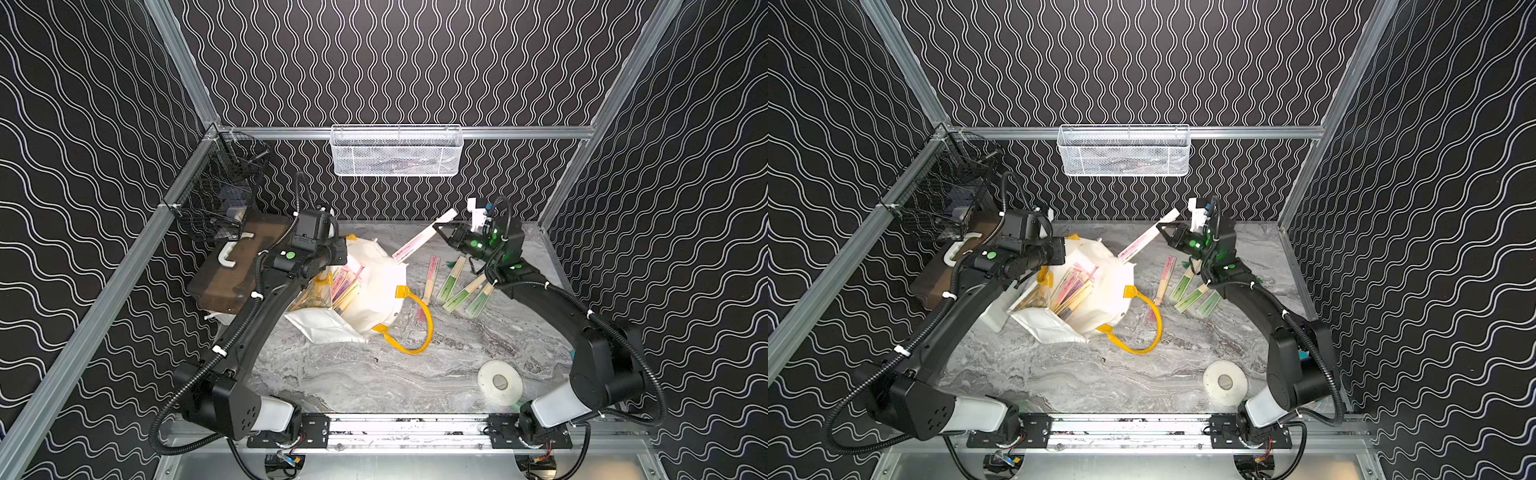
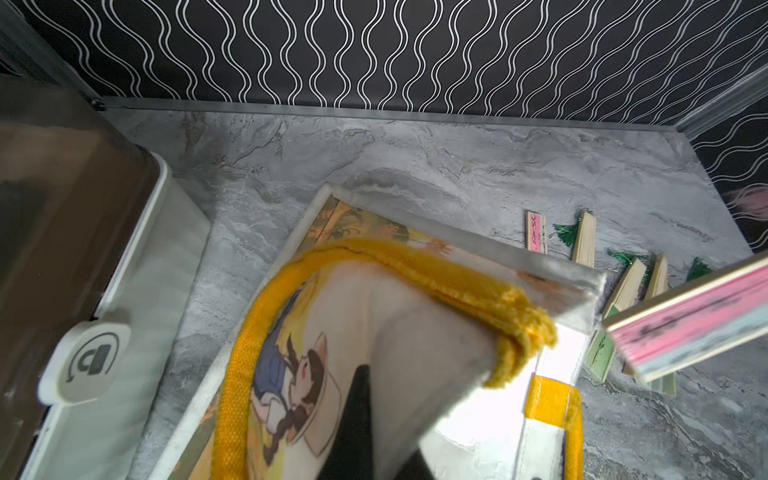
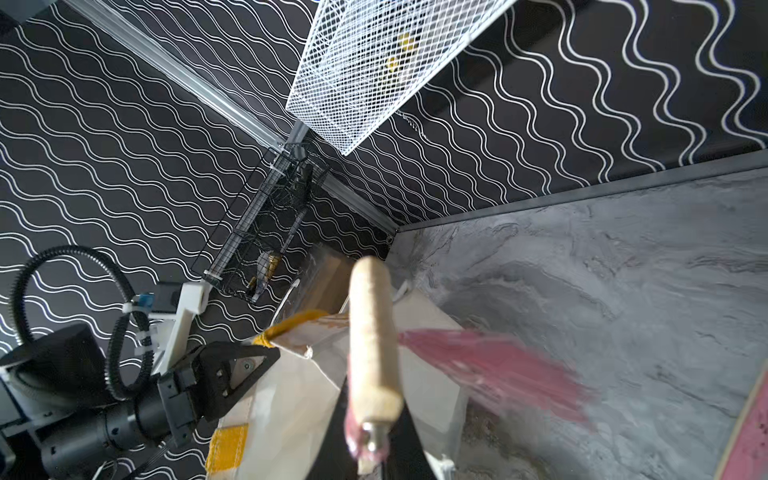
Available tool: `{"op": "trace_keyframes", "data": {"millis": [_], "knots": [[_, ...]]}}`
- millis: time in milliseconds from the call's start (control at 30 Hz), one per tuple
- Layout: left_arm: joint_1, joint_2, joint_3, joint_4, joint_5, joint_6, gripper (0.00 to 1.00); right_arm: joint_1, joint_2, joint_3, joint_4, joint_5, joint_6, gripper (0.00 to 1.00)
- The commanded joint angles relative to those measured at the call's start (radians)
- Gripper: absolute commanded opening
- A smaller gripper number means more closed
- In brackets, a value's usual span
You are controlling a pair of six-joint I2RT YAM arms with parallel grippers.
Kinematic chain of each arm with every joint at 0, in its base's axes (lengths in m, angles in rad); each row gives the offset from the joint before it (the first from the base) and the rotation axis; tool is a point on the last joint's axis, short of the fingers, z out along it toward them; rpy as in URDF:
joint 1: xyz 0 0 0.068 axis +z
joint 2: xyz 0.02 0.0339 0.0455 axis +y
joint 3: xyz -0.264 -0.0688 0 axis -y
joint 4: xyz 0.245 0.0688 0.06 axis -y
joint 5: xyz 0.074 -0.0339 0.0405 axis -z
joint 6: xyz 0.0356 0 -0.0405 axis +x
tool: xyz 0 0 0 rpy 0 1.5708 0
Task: Take out the folding fans from the tote bags
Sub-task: Place the folding fan at the center of the board.
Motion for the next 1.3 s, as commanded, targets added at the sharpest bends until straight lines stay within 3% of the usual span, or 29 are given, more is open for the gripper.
{"op": "trace_keyframes", "data": {"millis": [0,300,800,1067,1267], "knots": [[0.001,-0.019,0.015,0.015,0.002,0.026,0.00,-0.054,0.050,0.091,-0.175,-0.117,-0.069,0.00],[0.002,-0.072,0.028,-0.007,0.059,0.054,0.00,-0.155,0.359,0.318,-0.388,-0.220,-0.174,0.00],[0.006,-0.087,0.040,-0.051,0.076,0.077,0.00,-0.148,0.732,0.601,-0.657,-0.356,-0.375,0.00],[0.008,-0.079,0.040,-0.046,0.085,0.071,0.00,-0.066,0.845,0.801,-0.980,-0.269,-0.615,0.01],[0.008,-0.074,0.040,-0.047,0.083,0.070,0.00,-0.055,0.921,0.901,-1.095,-0.233,-0.654,0.05]]}}
